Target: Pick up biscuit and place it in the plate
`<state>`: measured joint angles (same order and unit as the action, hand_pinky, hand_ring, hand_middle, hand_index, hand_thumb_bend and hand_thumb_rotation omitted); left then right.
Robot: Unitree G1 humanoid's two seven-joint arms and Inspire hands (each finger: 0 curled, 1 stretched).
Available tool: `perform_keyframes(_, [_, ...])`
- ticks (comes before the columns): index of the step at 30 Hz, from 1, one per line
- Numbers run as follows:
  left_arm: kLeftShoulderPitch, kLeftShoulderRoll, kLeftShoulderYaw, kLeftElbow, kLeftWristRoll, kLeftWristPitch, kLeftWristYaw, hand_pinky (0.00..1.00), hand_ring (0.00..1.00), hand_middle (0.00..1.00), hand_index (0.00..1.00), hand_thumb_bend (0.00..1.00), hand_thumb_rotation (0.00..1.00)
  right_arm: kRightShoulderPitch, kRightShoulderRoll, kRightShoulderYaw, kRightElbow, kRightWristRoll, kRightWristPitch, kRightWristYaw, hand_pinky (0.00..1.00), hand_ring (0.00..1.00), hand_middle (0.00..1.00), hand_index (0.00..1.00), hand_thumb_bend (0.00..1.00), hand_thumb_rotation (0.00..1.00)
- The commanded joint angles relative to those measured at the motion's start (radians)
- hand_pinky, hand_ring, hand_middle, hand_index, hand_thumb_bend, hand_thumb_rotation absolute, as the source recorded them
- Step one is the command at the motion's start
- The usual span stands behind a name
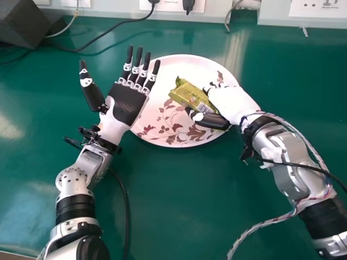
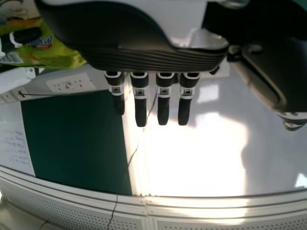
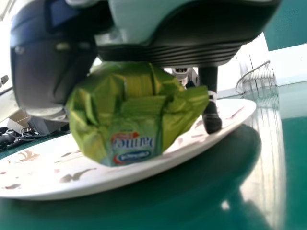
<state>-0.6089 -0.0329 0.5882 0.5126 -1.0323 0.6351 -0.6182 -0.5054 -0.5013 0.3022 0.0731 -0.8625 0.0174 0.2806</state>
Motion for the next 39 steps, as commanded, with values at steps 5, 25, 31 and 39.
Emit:
perform_keyframes(5, [0.024,0.004,-0.029,-0.047,0.010,-0.057,-0.015,0.92,0.87,0.91,0.88,0.99,0.55,-0.004,0.012,0.024,0.030,0.002,0.007,-0.010,0.37,0.51,0.62,0.49,0.50,0.04])
perform_keyframes(25, [0.004,0.064,-0.024,-0.022,0.029,-0.205,-0.078,0.93,0.88,0.92,0.90,1.00,0.57,-0.024,0.029,0.041,0.053,-0.003,0.015,-0.044,0.67,0.83,0.96,1.00,0.11,0.54])
perform_keyframes(31, [-0.015,0.082,-0.008,0.019,0.040,-0.260,-0.070,0.94,0.88,0.92,0.90,1.00,0.58,-0.029,0.034,0.044,0.058,-0.004,0.017,-0.046,0.68,0.84,1.00,1.00,0.10,0.73])
perform_keyframes(39, [-0.024,0.096,0.004,0.040,0.030,-0.281,-0.051,0.94,0.89,0.92,0.90,1.00,0.63,-0.036,0.042,0.049,0.068,0.002,0.018,-0.047,0.70,0.87,1.00,1.00,0.13,0.87])
